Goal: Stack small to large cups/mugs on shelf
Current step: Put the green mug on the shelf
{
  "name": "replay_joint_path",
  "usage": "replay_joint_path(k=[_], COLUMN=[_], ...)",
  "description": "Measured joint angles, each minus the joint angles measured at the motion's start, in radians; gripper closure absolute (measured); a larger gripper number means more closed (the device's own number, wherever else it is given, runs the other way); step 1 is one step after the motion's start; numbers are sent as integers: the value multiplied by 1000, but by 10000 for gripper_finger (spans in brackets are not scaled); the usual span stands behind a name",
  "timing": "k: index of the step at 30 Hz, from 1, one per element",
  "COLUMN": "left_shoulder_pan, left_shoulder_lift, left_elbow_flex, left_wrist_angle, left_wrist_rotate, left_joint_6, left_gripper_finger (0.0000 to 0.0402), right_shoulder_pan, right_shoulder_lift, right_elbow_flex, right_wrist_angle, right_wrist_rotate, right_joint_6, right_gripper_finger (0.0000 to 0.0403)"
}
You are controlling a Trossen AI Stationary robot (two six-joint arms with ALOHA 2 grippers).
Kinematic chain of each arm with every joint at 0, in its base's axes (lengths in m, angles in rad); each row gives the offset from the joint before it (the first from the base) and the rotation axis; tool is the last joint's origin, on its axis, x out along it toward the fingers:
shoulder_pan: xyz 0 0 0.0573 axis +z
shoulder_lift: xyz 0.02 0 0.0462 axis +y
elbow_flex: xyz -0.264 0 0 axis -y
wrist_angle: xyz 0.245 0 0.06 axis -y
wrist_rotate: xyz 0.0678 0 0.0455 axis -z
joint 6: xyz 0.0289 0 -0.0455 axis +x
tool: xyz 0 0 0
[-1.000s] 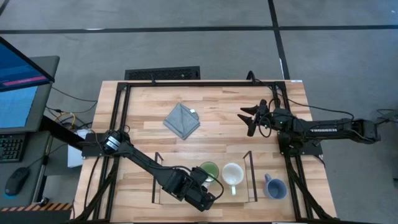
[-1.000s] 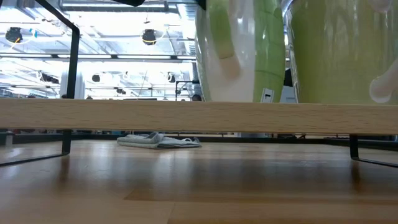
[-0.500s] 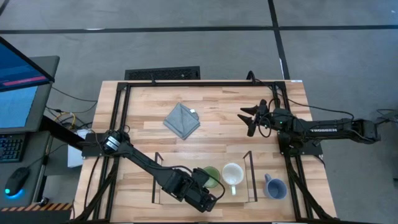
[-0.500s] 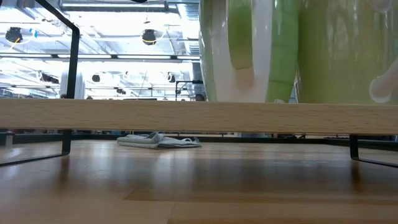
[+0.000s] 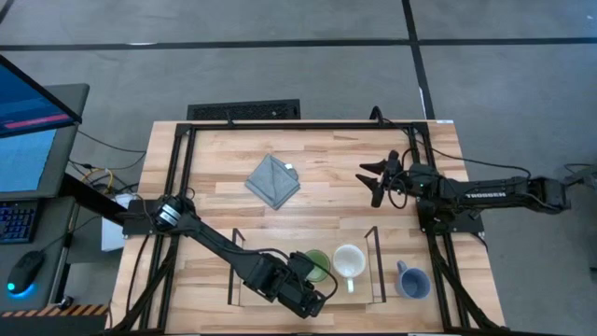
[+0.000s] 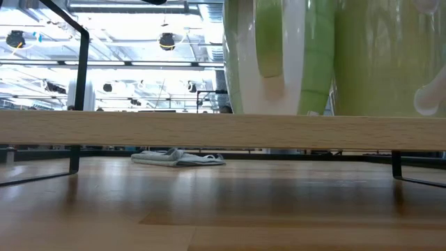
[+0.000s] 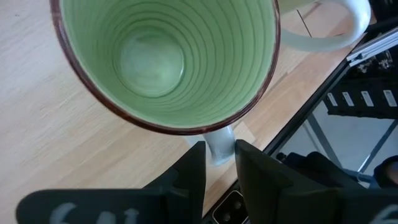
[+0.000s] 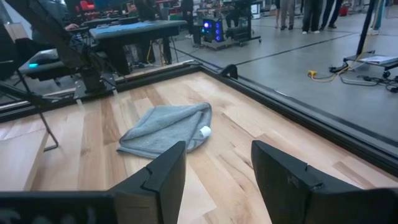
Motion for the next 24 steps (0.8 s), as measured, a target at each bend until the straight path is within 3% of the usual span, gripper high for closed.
replay_joint_path(k=[24], left_shoulder_pan=[7], left_shoulder_lift=[1], left_elbow_flex=[-21], left_wrist_angle=[82], left_wrist_rotate=[-9], left_joint_6=[-6], left_gripper_finger=[326], right_shoulder_pan=[14], right_shoulder_lift=[0], right_elbow_flex=[0], right_wrist_angle=[1], right_wrist_rotate=[1], right_joint_6=[-2], right_gripper_finger=[198])
